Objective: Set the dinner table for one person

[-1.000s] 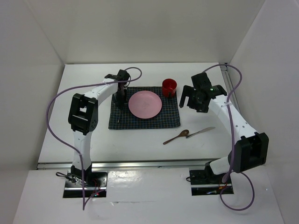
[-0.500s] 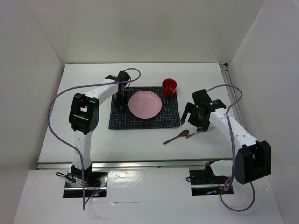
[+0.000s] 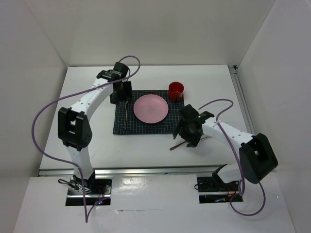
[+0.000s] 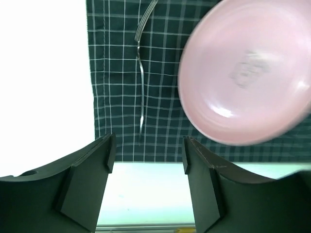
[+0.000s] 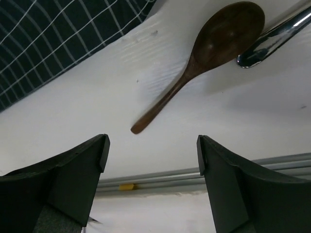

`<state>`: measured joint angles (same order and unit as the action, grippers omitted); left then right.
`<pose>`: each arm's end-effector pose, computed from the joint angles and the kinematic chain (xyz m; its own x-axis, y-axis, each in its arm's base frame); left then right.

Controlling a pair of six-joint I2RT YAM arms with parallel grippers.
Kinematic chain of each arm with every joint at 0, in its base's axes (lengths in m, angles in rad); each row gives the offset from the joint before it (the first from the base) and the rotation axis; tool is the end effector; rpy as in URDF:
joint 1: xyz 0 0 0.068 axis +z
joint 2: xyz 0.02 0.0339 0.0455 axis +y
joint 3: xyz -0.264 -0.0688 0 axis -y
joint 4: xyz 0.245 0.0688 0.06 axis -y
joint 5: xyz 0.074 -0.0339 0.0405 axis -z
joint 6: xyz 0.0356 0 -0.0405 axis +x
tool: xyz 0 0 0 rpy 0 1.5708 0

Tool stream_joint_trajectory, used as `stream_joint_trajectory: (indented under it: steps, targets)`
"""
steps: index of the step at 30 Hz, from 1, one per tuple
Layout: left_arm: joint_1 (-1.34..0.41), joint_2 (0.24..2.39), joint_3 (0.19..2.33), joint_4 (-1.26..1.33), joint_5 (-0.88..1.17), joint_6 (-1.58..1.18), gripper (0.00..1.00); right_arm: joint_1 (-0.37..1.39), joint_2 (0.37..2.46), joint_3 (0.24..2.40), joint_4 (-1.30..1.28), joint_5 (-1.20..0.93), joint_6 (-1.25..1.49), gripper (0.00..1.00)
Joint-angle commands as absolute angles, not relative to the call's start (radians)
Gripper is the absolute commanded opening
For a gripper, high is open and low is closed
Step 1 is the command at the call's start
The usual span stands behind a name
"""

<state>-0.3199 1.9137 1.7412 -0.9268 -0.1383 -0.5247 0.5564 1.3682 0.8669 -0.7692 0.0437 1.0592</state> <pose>0.3908 -0.1243 0.2818 -0.8582 -0.2384 -0.4546 -0.2055 0.9711 -0.1212 0.2071 0.1270 0.2023 -0.8476 0.4987 -0.1812 0.4544 0.8586 0.2375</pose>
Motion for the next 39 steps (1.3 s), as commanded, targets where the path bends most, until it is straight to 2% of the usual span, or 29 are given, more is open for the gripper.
stream_joint_trajectory:
  steps: [1, 3, 7, 11, 14, 16, 18, 21, 22, 23, 25, 28, 29, 33, 39]
  targets:
    - [-0.307, 1.778, 1.753, -0.959, -0.132, -0.520, 0.73, 0.575, 1.426, 0.841, -0.703, 0.090, 1.232, 0.82]
    - [-0.307, 1.731, 1.744, -0.959, -0.097, -0.520, 0.72, 0.586, 1.448, 0.841, -0.678, 0.091, 1.271, 0.74]
    - [-0.307, 1.689, 1.715, -0.950, -0.097, -0.520, 0.72, 0.597, 1.509, 0.830, -0.657, 0.110, 1.301, 0.67]
    - [-0.307, 1.680, 1.686, -0.925, -0.074, -0.520, 0.71, 0.606, 1.540, 0.819, -0.606, 0.133, 1.324, 0.51]
    - [-0.307, 1.680, 1.661, -0.925, -0.052, -0.529, 0.71, 0.606, 1.574, 0.819, -0.597, 0.146, 1.324, 0.48]
    - [-0.307, 1.680, 1.661, -0.925, -0.052, -0.529, 0.70, 0.606, 1.583, 0.819, -0.624, 0.155, 1.336, 0.40]
    - [-0.307, 1.680, 1.661, -0.916, -0.052, -0.529, 0.70, 0.615, 1.583, 0.807, -0.634, 0.169, 1.357, 0.29]
    - [-0.307, 1.680, 1.661, -0.925, -0.052, -0.529, 0.70, 0.640, 1.504, 0.807, -0.713, 0.231, 1.397, 0.13]
    - [-0.307, 1.680, 1.661, -0.925, -0.052, -0.529, 0.70, 0.650, 1.444, 0.807, -0.768, 0.254, 1.407, 0.03]
    - [-0.307, 1.680, 1.670, -0.925, -0.052, -0.529, 0.70, 0.663, 1.415, 0.807, -0.791, 0.277, 1.407, 0.00]
    - [-0.307, 1.669, 1.671, -0.925, -0.052, -0.529, 0.70, 0.681, 1.369, 0.848, -0.802, 0.334, 1.346, 0.00]
    - [-0.307, 1.658, 1.671, -0.925, -0.072, -0.552, 0.70, 0.669, 1.356, 0.952, -0.776, 0.353, 1.107, 0.00]
    - [-0.307, 1.658, 1.660, -0.925, -0.072, -0.552, 0.70, 0.660, 1.380, 0.989, -0.776, 0.353, 0.965, 0.00]
    - [-0.307, 1.647, 1.660, -0.916, -0.072, -0.552, 0.70, 0.594, 1.566, 1.169, -0.710, 0.318, 0.674, 0.00]
    - [-0.307, 1.637, 1.651, -0.916, -0.074, -0.543, 0.70, 0.537, 1.787, 1.330, -0.676, 0.224, 0.433, 0.00]
